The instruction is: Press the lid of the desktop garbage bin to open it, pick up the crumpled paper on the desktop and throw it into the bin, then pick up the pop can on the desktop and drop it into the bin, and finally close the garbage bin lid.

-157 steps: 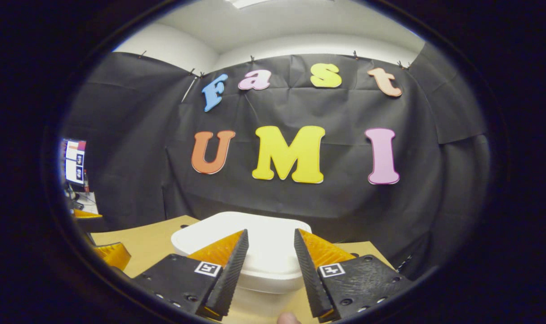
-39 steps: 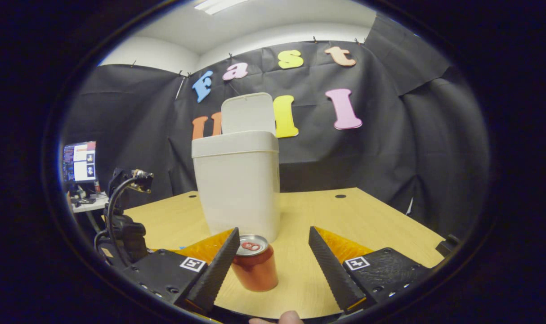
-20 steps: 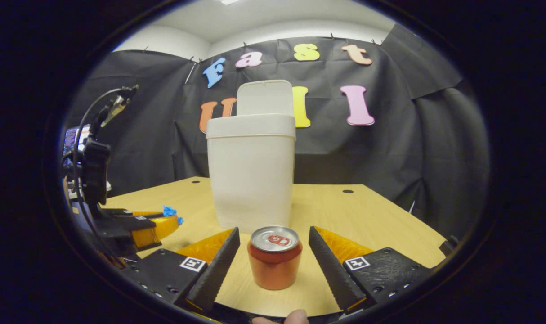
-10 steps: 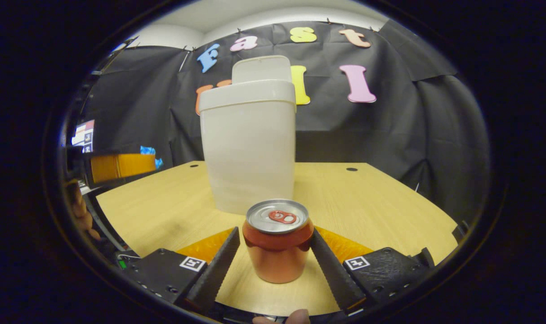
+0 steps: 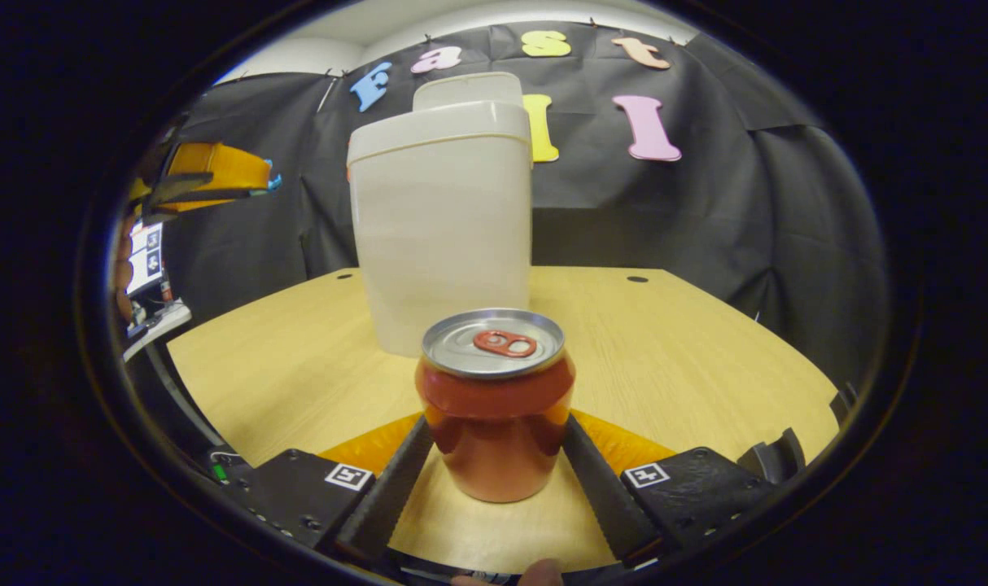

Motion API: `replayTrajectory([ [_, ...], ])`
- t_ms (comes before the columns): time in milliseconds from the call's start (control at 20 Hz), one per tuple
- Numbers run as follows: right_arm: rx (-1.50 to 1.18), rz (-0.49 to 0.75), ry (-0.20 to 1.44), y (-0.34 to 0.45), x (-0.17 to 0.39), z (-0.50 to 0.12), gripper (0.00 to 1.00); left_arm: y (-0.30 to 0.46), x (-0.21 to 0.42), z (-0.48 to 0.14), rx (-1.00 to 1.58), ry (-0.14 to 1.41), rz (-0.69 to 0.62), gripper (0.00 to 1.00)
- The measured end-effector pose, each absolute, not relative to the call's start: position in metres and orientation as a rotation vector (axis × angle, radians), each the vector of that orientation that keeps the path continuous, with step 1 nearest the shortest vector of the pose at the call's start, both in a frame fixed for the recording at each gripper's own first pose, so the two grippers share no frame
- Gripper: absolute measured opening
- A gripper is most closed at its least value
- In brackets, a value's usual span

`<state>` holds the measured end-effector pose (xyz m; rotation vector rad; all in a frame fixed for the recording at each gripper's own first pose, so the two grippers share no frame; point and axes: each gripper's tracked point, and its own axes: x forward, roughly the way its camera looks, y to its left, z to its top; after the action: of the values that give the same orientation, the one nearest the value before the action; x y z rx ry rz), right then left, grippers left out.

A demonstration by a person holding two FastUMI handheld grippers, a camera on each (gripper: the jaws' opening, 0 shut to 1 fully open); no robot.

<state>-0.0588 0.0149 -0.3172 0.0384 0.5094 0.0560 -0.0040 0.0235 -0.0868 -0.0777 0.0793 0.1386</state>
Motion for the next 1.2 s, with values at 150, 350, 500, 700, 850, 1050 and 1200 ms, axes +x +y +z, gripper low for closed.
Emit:
replayTrajectory([
  [150, 0.047, 0.053, 0.517, 0.013, -0.059, -0.321, 0.96, 0.017, 0.005, -0.069, -0.066, 0.052, 0.117, 0.33],
  [350, 0.059, 0.072, 0.517, 0.017, -0.058, -0.321, 0.93, 0.011, 0.018, -0.054, -0.051, 0.033, 0.101, 0.29],
  [500, 0.056, 0.064, 0.513, 0.012, -0.057, -0.321, 0.83, 0.007, 0.026, -0.045, -0.036, 0.016, 0.091, 0.33],
  [700, 0.077, 0.11, 0.512, 0.016, -0.058, -0.313, 0.81, 0.0, 0.042, -0.031, -0.03, -0.004, 0.066, 0.33],
  [850, 0.082, 0.112, 0.475, 0.007, -0.06, -0.299, 0.81, -0.011, 0.059, -0.026, -0.069, 0.005, 0.026, 0.34],
  [1050, 0.079, 0.091, 0.428, -0.012, -0.06, -0.279, 0.8, -0.012, 0.085, 0.011, -0.057, -0.052, 0.017, 0.34],
  [1200, 0.077, 0.074, 0.4, -0.026, -0.059, -0.27, 0.8, -0.016, 0.106, 0.022, -0.035, -0.069, 0.012, 0.29],
])
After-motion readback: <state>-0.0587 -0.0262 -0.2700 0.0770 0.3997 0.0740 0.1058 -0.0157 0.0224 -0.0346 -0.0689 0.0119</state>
